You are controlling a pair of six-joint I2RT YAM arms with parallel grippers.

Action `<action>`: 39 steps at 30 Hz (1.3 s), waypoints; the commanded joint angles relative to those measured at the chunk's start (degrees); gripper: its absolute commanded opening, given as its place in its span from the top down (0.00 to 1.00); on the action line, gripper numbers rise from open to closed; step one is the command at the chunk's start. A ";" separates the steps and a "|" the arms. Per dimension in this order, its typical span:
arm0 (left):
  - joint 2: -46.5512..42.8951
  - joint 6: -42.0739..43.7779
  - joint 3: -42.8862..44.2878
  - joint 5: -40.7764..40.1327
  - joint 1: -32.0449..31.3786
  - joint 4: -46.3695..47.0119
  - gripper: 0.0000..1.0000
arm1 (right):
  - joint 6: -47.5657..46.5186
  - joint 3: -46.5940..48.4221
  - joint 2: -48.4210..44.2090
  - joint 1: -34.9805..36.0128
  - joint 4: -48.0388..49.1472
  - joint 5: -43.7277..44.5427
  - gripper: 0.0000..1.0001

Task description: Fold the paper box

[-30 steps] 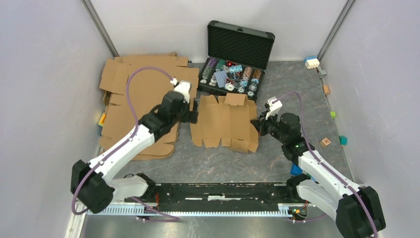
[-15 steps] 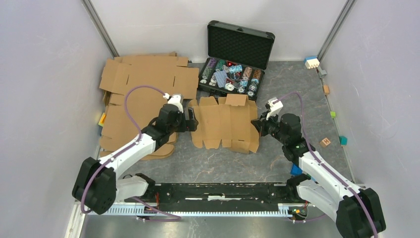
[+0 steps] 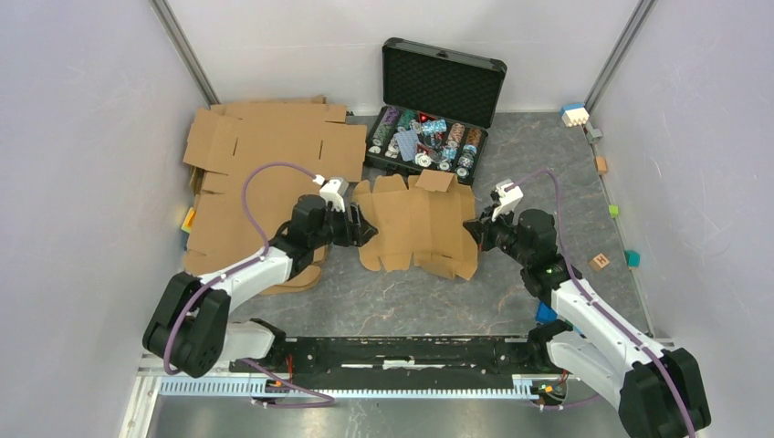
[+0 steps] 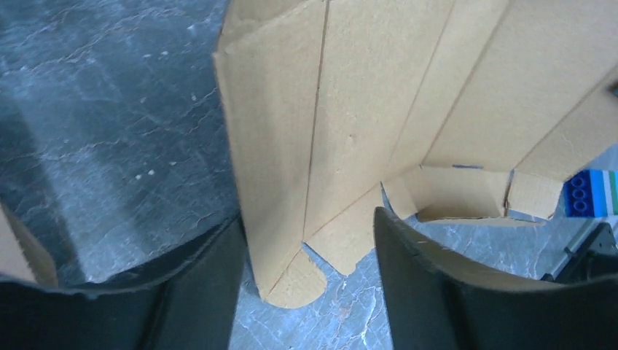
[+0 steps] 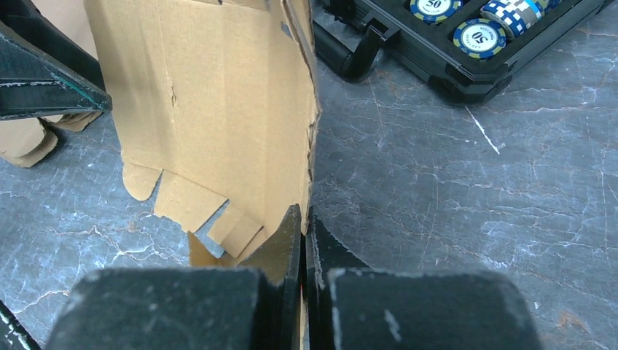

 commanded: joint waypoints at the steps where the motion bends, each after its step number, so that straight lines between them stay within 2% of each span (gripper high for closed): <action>1: -0.19 -1.63 -0.91 8.85 0.49 8.60 0.35 | 0.40 -0.47 -1.14 -0.34 1.40 -0.44 1.00; 3: -1.61 -2.05 -1.55 10.18 0.50 9.98 0.43 | 0.21 -0.52 -1.13 -0.49 1.32 -0.20 1.00; 8: -5.00 -2.98 -4.71 10.93 0.51 14.19 0.45 | 0.30 -0.87 -1.31 -0.70 1.56 0.10 1.00; 11: -4.99 -3.23 -5.31 13.11 0.49 16.15 0.50 | 0.35 -1.04 -1.53 -0.80 1.70 0.20 1.00; 14: -5.11 -3.94 -5.95 16.58 0.46 18.63 0.61 | 0.36 -1.14 -1.79 -0.87 1.67 0.45 1.00; 16: -5.43 -4.48 -6.52 18.51 0.46 20.88 0.72 | 0.36 -1.14 -1.83 -0.96 1.67 0.42 1.00; 17: -5.57 -4.45 -6.69 18.75 0.46 21.26 0.73 | 0.39 -1.14 -1.90 -1.06 1.59 0.39 1.00; 18: -5.50 -4.48 -6.74 18.05 0.50 21.01 0.71 | 0.40 -1.16 -1.95 -1.04 1.65 0.34 1.00; 21: -4.06 -3.67 -6.21 17.22 0.50 19.49 0.41 | 0.35 -1.14 -2.22 -1.13 1.65 0.37 1.00; 22: -3.02 -3.86 -5.91 17.42 0.47 19.52 0.36 | 0.42 -1.18 -2.31 -1.16 1.66 0.37 1.00; 26: 1.94 -4.76 -3.50 19.55 0.51 18.59 0.31 | 0.62 -1.23 -2.63 -1.22 1.85 0.09 1.00; 31: 5.78 -6.61 -2.66 21.43 0.51 21.75 0.41 | 1.06 -1.22 -2.74 -1.37 2.11 -0.73 1.00; 35: 6.53 -9.15 -3.41 22.15 0.39 26.48 0.59 | 1.28 -1.58 -2.98 -1.31 2.66 -0.69 1.00; 37: 5.40 -9.10 -3.38 21.83 0.42 26.18 0.70 | 1.36 -1.75 -2.95 -1.35 3.19 -0.45 1.00; 39: 3.44 -8.31 -3.59 20.92 0.42 24.65 0.77 | 1.76 -1.99 -2.66 -1.33 4.10 -0.29 0.98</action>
